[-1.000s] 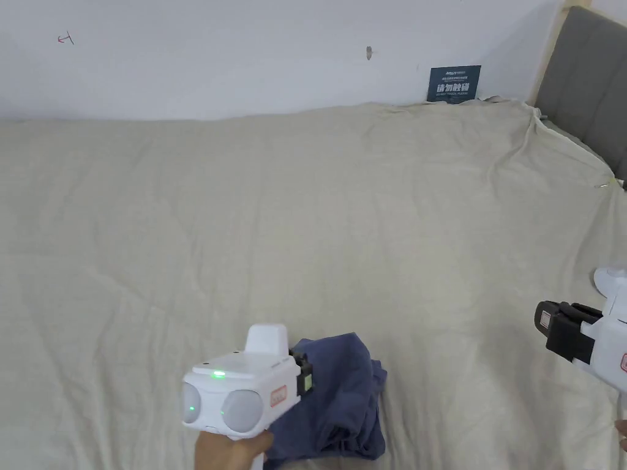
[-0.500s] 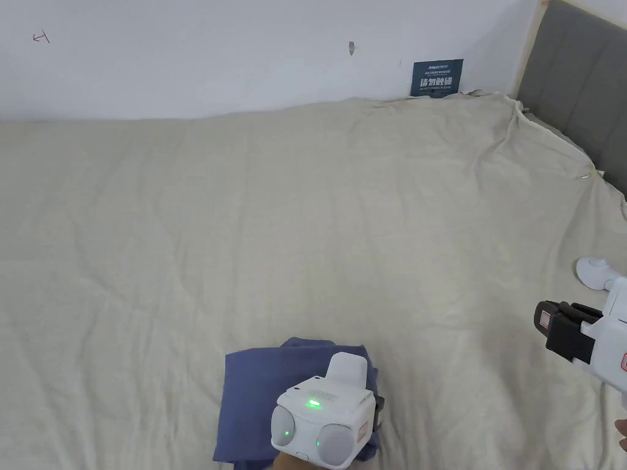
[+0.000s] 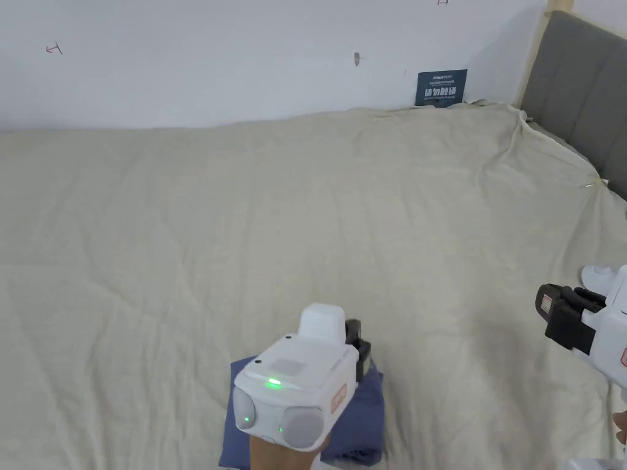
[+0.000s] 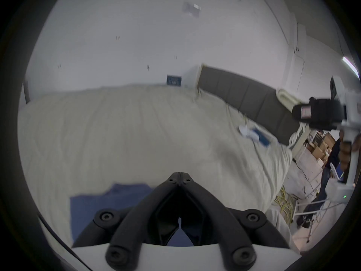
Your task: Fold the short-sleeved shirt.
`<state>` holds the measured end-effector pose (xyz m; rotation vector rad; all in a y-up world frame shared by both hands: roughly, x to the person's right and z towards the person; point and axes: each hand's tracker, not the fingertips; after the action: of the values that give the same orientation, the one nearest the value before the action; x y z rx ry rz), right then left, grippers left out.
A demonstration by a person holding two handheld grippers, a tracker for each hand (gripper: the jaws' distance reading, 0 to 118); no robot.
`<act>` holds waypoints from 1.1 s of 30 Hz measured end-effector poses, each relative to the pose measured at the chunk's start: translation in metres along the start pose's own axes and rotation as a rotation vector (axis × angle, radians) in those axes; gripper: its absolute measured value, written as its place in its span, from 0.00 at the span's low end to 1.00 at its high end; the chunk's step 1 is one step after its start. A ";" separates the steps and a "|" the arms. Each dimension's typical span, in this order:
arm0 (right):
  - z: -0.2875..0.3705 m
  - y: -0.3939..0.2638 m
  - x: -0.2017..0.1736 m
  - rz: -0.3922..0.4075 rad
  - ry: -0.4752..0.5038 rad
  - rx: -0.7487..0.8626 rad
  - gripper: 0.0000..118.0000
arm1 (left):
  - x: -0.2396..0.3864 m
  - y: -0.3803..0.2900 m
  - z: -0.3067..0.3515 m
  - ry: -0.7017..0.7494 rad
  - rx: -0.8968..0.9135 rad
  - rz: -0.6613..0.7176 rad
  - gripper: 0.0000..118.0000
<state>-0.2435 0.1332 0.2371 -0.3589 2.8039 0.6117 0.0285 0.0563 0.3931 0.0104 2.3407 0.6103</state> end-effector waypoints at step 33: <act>-0.034 -0.020 -0.139 0.235 -0.006 0.384 0.00 | -0.166 0.030 0.134 0.490 0.323 -0.025 0.00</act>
<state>-0.1134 0.1262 0.3000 0.0482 2.8921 0.1058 0.2339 0.1111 0.4261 -0.0239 2.8875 0.2294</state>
